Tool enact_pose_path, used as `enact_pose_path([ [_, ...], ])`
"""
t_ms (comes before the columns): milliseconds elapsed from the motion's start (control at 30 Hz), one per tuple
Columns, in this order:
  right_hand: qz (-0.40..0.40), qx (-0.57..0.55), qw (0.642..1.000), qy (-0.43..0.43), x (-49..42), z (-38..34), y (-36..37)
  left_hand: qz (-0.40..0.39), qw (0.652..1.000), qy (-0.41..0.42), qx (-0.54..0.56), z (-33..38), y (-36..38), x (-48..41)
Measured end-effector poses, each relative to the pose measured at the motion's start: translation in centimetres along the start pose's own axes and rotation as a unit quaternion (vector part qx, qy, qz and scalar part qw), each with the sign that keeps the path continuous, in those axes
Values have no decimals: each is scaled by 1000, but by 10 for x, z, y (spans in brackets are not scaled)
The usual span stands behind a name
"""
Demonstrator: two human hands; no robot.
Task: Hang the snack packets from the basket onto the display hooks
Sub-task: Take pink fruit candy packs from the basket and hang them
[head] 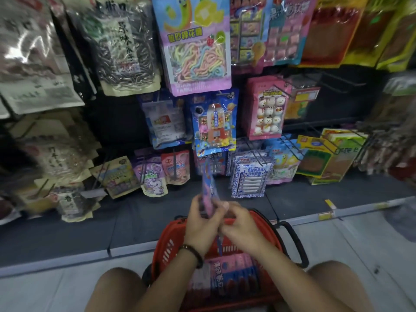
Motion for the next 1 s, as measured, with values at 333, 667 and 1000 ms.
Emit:
enact_pose_path([
  [333, 158, 63, 984, 48, -33, -18, -65, -59, 996, -68, -2, 12, -41, -37],
  [667, 159, -100, 977, 101, -73, 17, -81, -9, 990, 17, -138, 13, -40, -81],
  [1000, 154, -139, 973, 98, -116, 95, -96, 2, 980, 19, -197, -39, -26, -147],
])
Point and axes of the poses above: each hand's wrist, its own x-axis away from the middle knuckle, its own y-axis out of the palm, z = x × y, the point moved 4 cm from there along -x, towards the middle knuckle, and after that the axes turned 7 degrees about -x, right-handed, at the moved point
